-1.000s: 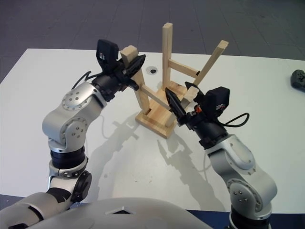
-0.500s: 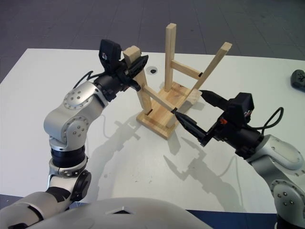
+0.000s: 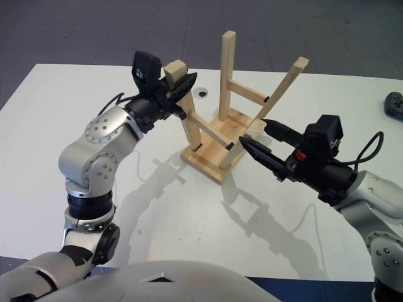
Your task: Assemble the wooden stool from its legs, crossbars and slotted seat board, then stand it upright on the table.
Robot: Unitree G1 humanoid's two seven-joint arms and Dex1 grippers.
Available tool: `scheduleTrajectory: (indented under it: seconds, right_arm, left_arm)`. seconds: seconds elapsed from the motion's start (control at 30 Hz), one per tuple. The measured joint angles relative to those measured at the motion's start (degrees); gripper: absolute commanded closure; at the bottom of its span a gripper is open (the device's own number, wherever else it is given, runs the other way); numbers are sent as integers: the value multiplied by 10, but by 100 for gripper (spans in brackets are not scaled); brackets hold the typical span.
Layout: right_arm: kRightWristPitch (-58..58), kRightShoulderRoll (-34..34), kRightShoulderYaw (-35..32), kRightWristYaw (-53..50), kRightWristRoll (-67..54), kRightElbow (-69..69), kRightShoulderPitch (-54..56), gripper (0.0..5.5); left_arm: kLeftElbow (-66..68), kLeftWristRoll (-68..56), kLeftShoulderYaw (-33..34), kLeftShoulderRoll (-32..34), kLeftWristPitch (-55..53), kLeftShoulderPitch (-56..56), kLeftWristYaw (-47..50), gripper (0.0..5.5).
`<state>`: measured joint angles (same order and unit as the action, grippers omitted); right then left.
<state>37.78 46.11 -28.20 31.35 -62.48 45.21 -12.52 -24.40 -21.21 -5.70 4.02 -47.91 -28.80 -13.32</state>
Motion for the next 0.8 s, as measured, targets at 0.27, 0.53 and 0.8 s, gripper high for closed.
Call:
scheduleTrajectory:
  seconds: [0.27,0.53,0.8]
  right_arm:
    - [-2,-2,40,-55,10,28,11,338]
    - [-23,-31,84,-116,47,64,3,338]
    - [-32,-31,93,-121,56,64,3,339]
  left_arm:
    - [5,1,2,3,9,1,2,444]
    - [-7,-3,13,1,0,10,13,444]
    - [5,-58,81,-37,-64,-1,36,442]
